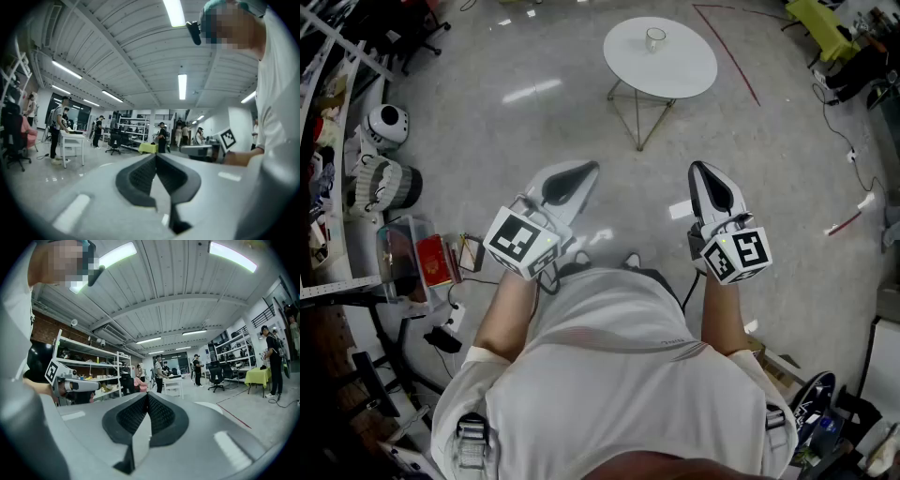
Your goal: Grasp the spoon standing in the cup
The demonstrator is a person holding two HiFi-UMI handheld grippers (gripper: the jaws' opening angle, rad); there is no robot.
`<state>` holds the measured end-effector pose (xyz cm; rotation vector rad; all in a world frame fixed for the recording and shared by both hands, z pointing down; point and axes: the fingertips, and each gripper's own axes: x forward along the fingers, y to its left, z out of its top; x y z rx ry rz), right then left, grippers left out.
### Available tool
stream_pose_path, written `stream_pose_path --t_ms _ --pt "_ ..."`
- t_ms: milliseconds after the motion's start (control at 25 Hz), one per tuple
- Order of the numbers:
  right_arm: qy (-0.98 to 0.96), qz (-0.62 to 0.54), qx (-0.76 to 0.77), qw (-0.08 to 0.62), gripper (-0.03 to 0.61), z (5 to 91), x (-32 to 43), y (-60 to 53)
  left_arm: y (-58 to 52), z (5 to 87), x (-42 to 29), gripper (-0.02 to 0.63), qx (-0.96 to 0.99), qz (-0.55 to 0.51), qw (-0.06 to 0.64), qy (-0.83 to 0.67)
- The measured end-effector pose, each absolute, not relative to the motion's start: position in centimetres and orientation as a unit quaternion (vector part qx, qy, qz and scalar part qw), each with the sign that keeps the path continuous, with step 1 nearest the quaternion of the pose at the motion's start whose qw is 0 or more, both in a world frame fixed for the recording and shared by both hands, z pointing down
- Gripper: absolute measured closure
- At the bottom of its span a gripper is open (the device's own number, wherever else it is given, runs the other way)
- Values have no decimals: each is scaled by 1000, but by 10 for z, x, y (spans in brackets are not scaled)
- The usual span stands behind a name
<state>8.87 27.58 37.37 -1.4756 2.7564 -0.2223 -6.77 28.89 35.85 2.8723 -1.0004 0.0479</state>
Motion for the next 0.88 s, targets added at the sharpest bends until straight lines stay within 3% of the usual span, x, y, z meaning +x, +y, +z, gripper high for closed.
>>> stream_pose_path --t_ms 880 --pt "879 -70 -471 5 574 371 67 279 294 359 -87 612 945 9 56 -322"
